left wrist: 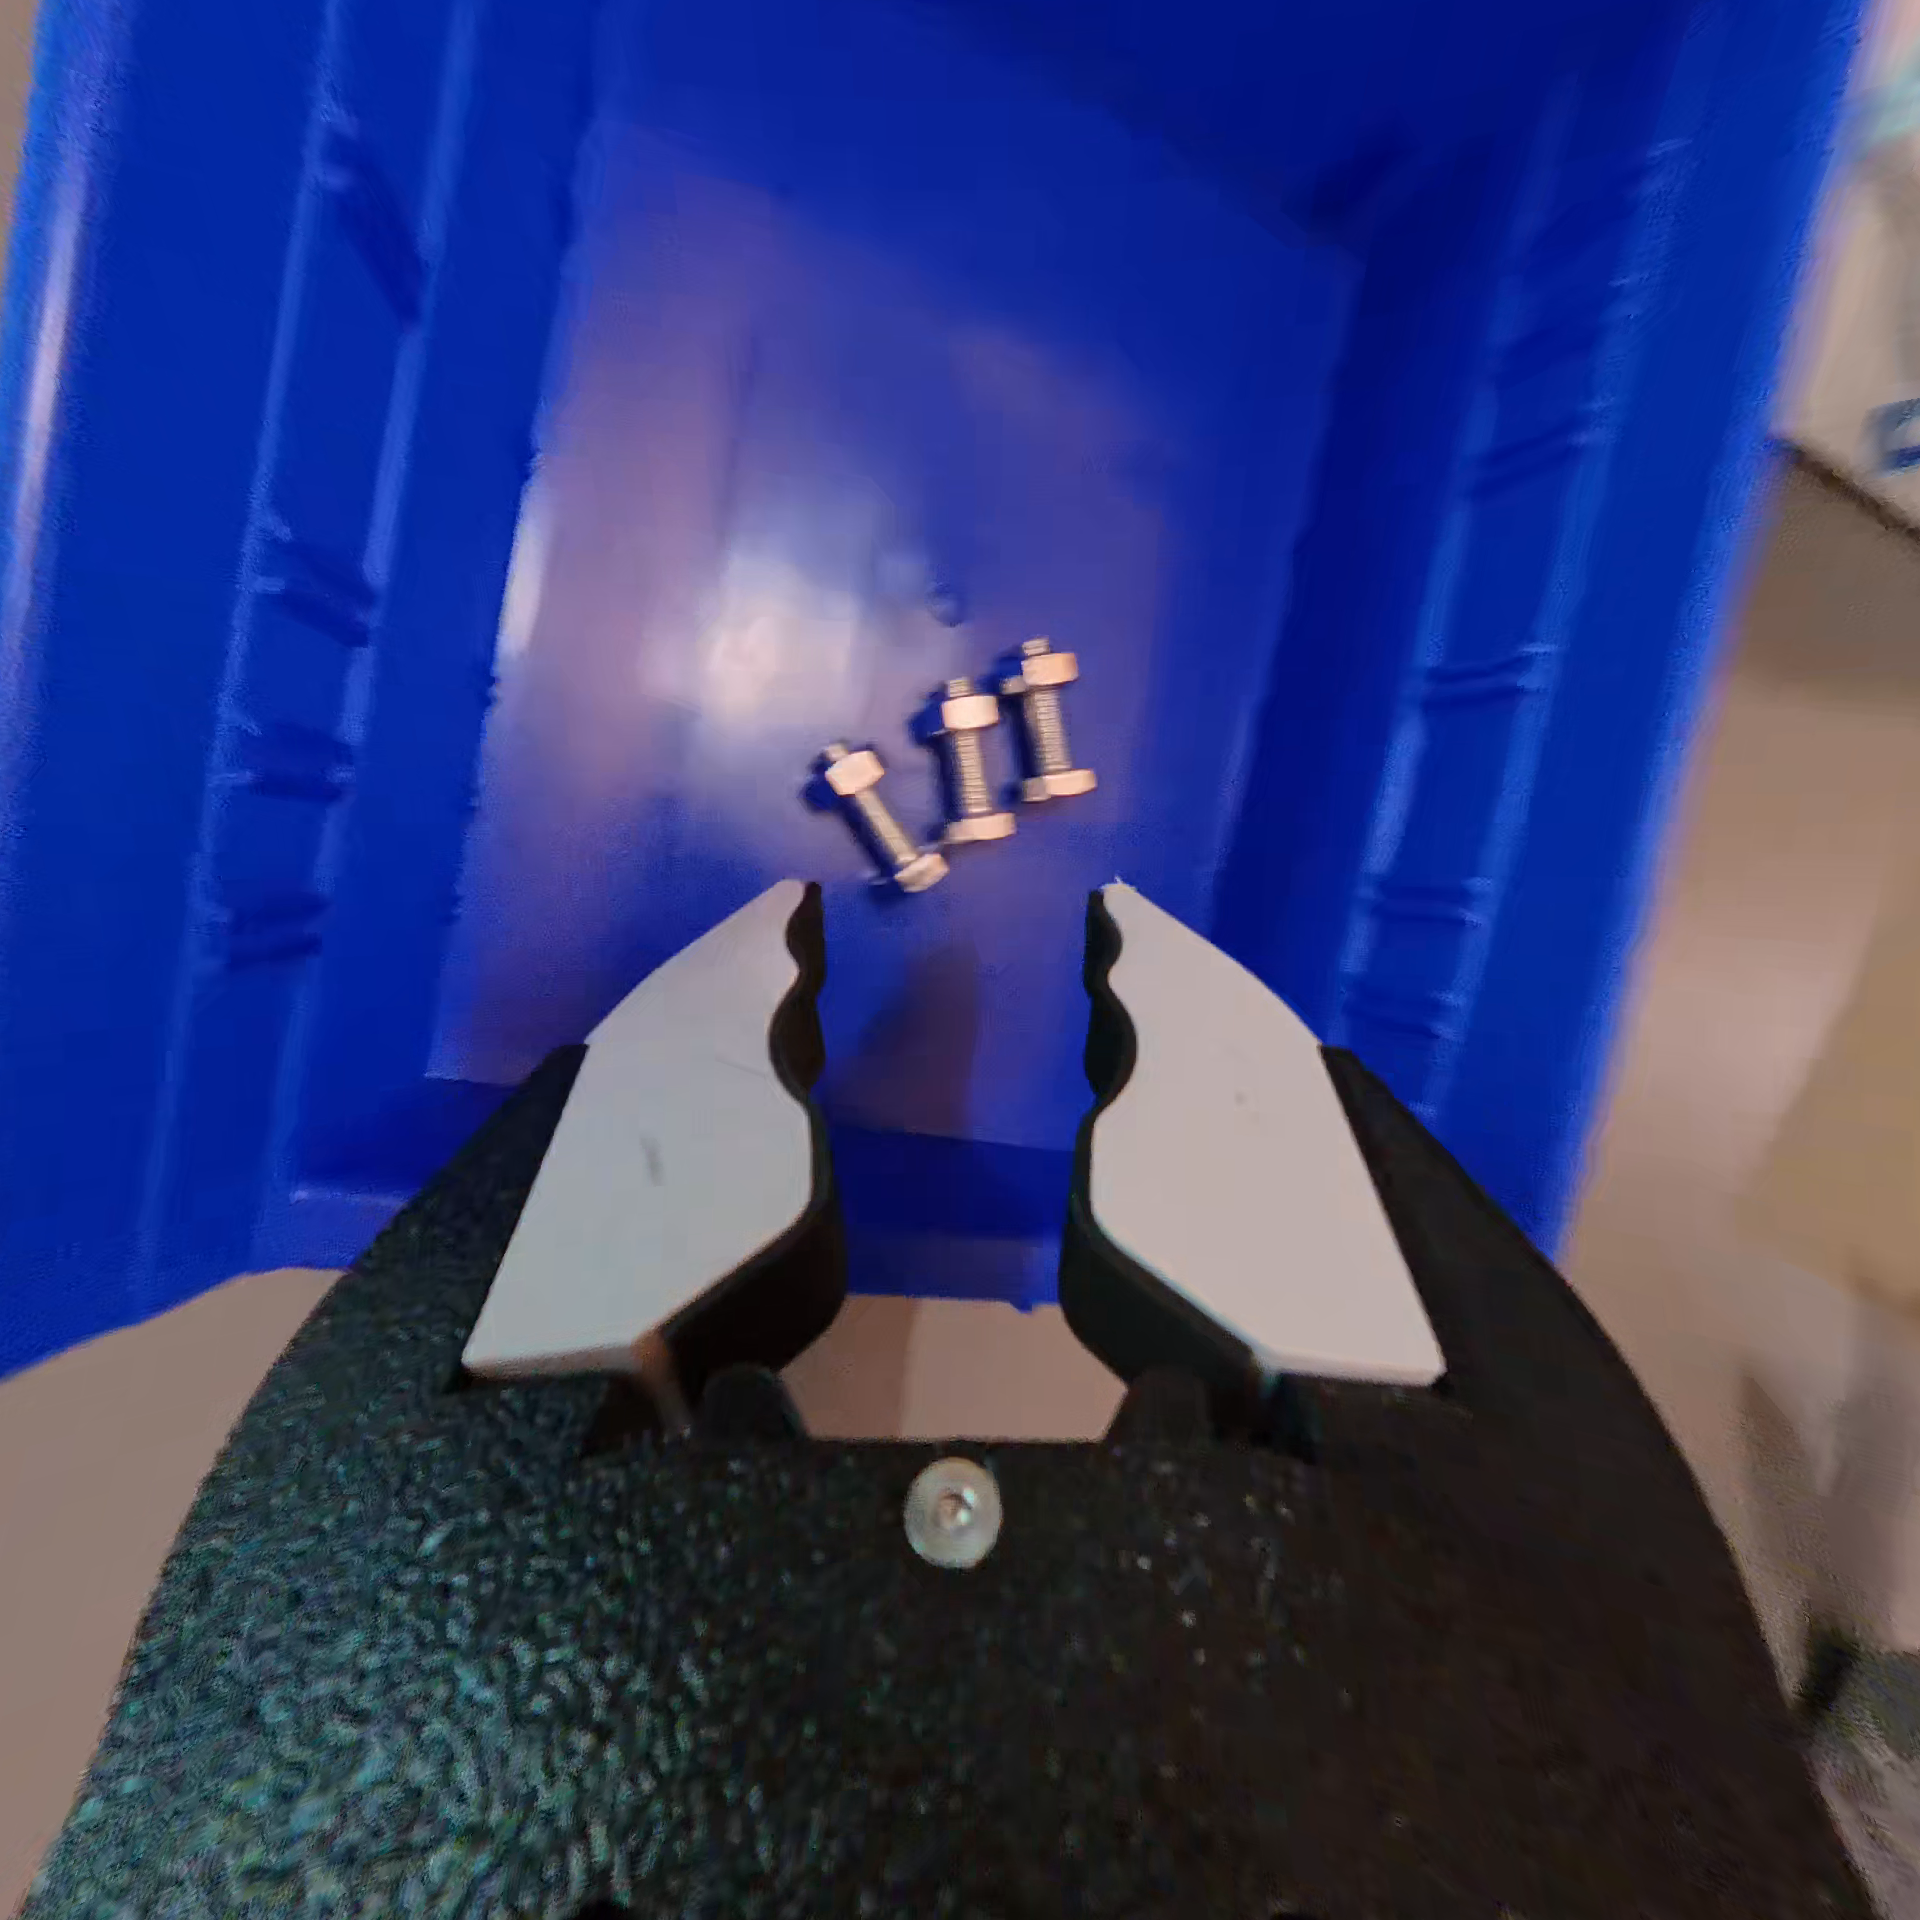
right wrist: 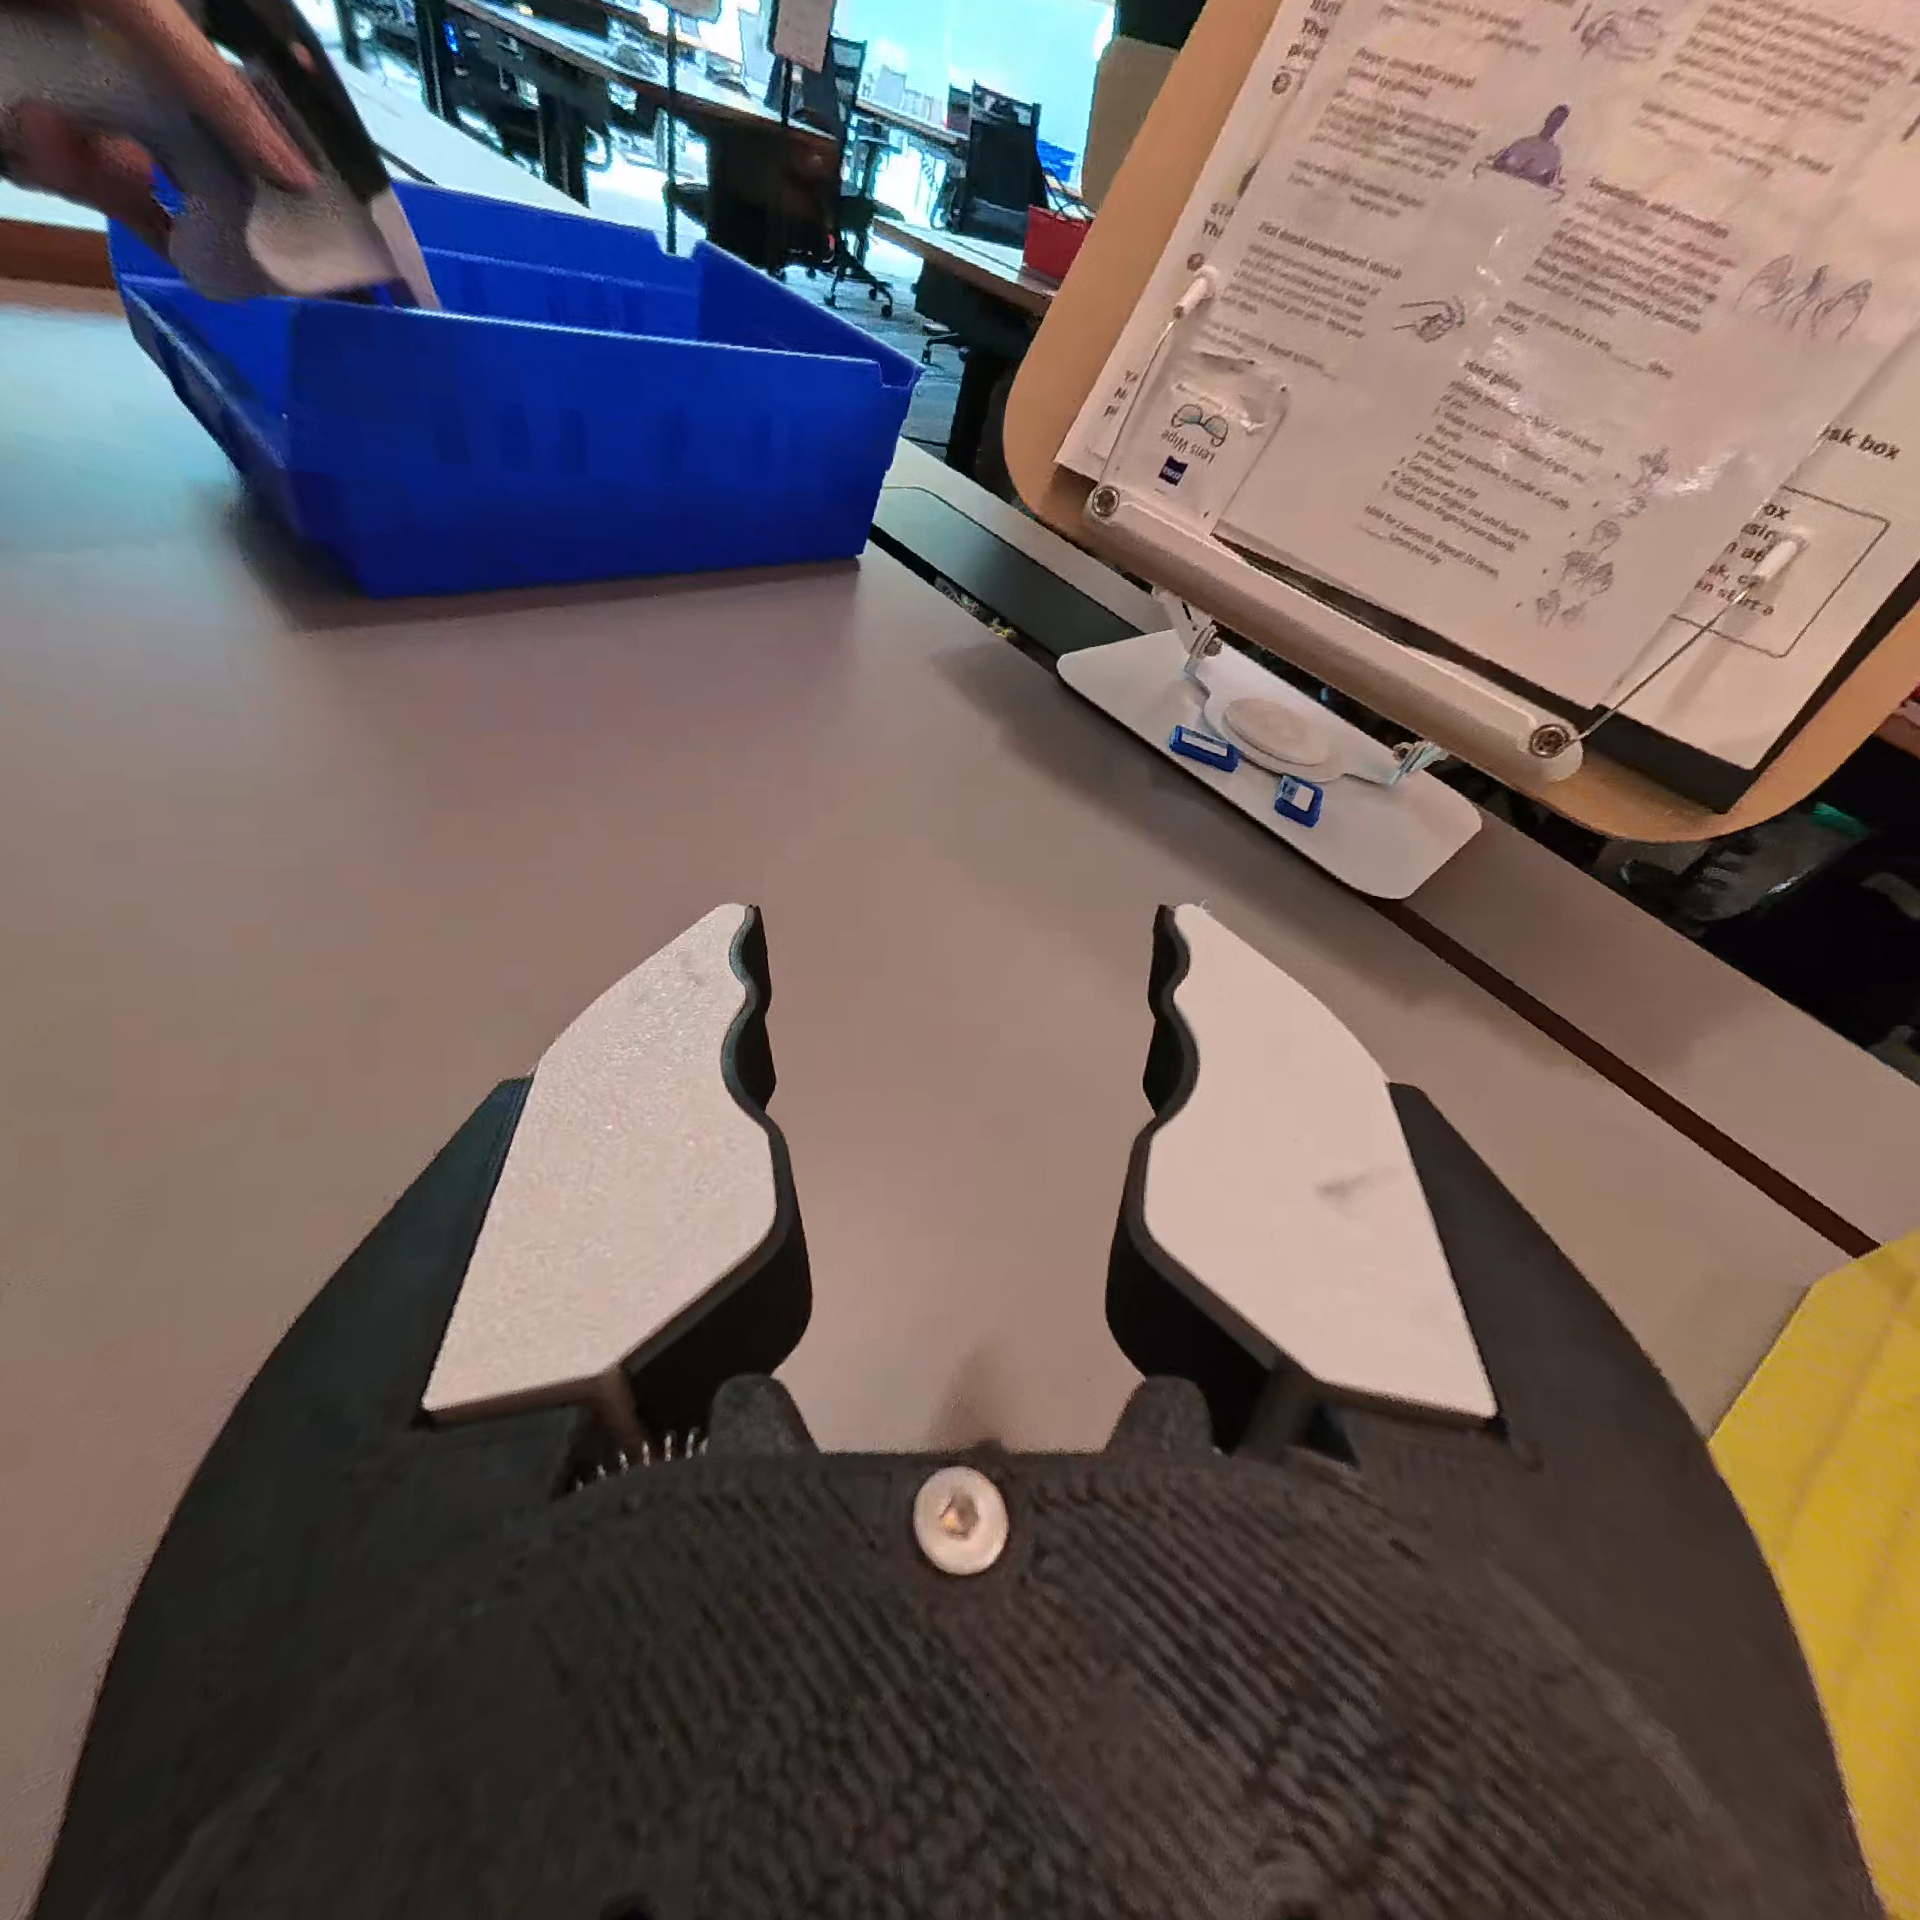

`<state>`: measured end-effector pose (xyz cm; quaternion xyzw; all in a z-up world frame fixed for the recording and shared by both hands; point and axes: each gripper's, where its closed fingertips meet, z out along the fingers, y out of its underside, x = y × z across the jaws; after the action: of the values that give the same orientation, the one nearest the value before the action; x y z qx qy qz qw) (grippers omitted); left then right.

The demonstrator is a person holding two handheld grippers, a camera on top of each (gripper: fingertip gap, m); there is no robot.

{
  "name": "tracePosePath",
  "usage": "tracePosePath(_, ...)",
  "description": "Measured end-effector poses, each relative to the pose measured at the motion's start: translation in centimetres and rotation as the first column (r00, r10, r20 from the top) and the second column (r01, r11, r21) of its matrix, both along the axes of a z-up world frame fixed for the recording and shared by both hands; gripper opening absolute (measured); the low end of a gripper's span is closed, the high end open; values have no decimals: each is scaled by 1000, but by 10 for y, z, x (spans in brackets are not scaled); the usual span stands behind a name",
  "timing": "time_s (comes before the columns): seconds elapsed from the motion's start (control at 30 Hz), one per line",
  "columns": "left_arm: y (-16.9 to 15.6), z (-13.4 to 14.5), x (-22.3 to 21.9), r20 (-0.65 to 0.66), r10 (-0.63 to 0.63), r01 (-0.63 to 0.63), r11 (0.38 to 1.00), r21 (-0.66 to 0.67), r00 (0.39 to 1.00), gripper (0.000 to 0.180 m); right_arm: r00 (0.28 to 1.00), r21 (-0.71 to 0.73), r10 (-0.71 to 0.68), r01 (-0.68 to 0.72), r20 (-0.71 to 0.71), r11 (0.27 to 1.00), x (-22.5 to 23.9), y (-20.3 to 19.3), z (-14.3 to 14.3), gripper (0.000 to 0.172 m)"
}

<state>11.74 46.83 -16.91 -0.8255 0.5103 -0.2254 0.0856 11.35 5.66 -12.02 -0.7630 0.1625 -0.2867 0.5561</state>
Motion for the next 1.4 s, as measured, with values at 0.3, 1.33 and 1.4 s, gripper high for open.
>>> tracePosePath(0.3,2,-34,6,-193,182,-207,971,-120,964,37,999,-17,-17,18,35,1000,1,-10,3,72)
tracePosePath(1.33,-59,112,10,608,-268,328,945,13,747,9,974,294,210,-177,-85,939,-35,12,36,69)
tracePosePath(1.4,-101,141,-7,752,-284,460,888,-28,594,9,964,338,243,-194,-108,921,-39,15,38,69)
